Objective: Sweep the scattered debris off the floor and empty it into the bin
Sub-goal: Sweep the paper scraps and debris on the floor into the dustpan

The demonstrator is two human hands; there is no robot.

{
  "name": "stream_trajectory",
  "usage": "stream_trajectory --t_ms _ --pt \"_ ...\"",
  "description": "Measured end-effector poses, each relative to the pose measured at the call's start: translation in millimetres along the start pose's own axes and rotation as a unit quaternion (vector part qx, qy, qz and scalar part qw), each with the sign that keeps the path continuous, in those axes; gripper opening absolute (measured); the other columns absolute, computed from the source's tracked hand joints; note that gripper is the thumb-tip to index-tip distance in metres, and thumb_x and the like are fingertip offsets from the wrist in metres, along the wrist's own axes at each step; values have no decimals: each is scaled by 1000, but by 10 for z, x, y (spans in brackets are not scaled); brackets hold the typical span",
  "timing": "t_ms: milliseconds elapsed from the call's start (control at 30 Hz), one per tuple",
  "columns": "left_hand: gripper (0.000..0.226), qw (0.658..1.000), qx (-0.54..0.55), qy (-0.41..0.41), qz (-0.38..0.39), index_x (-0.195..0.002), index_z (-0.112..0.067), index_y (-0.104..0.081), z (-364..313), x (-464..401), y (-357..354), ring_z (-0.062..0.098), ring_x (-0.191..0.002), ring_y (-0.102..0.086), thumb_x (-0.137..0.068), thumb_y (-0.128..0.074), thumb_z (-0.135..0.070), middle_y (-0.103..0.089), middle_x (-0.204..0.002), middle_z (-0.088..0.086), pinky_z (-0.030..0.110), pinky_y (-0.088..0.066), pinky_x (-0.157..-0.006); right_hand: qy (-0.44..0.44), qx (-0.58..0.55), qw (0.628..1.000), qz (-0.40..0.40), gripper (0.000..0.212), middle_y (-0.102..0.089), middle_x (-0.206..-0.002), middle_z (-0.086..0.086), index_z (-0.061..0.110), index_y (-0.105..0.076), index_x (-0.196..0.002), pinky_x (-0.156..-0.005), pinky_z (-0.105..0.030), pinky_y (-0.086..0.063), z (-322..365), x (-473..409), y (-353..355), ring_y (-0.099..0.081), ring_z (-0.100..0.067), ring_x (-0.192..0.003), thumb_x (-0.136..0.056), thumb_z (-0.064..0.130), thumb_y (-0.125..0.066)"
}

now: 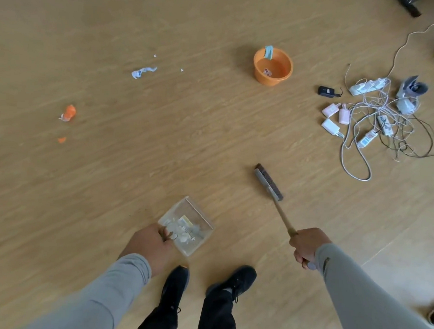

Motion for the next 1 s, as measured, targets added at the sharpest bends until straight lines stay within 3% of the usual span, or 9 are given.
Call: stream_trajectory --t_ms 167,333,467,533,600,700,800,900,1000 --pt "5 1000 0 5 10 -93 -24 -62 -58 -78 79 12 -75 -60 -94 -59 -28 -63 -86 -9 27 -46 -71 -12 50 997 61 33 -51 -66 -8 11 -62 -119 -37 -22 -36 -145 377 -524 -44 -22 -50 -93 4 -45" --pt "6 1000 -16 6 22 -93 -24 -60 -94 -92 133 19 -79 -62 -94 -55 -28 -63 -88 -5 29 -45 -69 19 142 986 80 55 -62 -101 5 34 -43 -149 -54 -23 -57 -240 861 -628 -67 -15 -77 -96 21 -40" --pt "9 1000 -24 4 18 -89 -23 -57 -118 -73 166 20 -74 -61 -95 -54 -29 -63 -85 -3 28 -42 -61 55 209 974 73 54 -57 -107 11 39 -44 -149 -69 -17 -52 -312 1140 -423 -64 -5 -85 -97 25 -45" --pt "9 1000 -18 4 16 -87 -23 -56 -102 -54 174 19 -73 -61 -94 -55 -29 -63 -85 -2 28 -43 -61 54 167 982 74 50 -62 -98 7 40 -52 -143 -57 -18 -49 -393 1248 -180 -64 -5 -70 -95 28 -54" --pt "9 1000 -10 -3 12 -84 -24 -56 -73 -29 161 17 -69 -59 -92 -57 -28 -62 -83 -3 28 -44 -60 28 88 992 81 46 -63 -73 1 36 -59 -137 -45 -24 -41 -515 1353 75 -54 -10 -47 -92 26 -63" --pt "9 1000 3 -5 12 -82 -25 -56 -38 19 110 18 -72 -62 -91 -57 -26 -64 -83 -3 30 -51 -67 12 29 997 74 41 -55 -57 -4 29 -61 -134 -41 -24 -34 -605 1469 305 -41 -13 -39 -95 15 -63" --pt "11 1000 11 -7 7 -81 -25 -56 -48 43 85 21 -76 -65 -92 -57 -28 -66 -84 -3 35 -57 -74 15 -4 999 31 42 -56 -59 -5 34 -57 -135 -41 -23 -33 -539 1426 248 -41 -14 -41 -97 18 -60" --pt "8 1000 3 -8 6 -86 -23 -59 -61 26 82 23 -79 -66 -93 -57 -28 -67 -88 -1 34 -56 -74 36 43 998 -10 46 -66 -78 -4 36 -53 -142 -41 -23 -38 -387 1189 -81 -52 -18 -49 -97 24 -53" --pt "9 1000 -10 -7 9 -90 -21 -59 -42 0 80 21 -76 -64 -93 -56 -28 -66 -86 -1 31 -50 -66 50 89 994 24 45 -66 -89 -4 31 -52 -142 -43 -23 -43 -225 1082 -583 -56 -20 -57 -98 20 -46"
Point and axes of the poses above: each hand's wrist, its own x-axis away from the middle knuckle, its own y-axis out of the back of the hand, z = x × y, the point moved 6 cm from there along -x, towards the middle knuckle
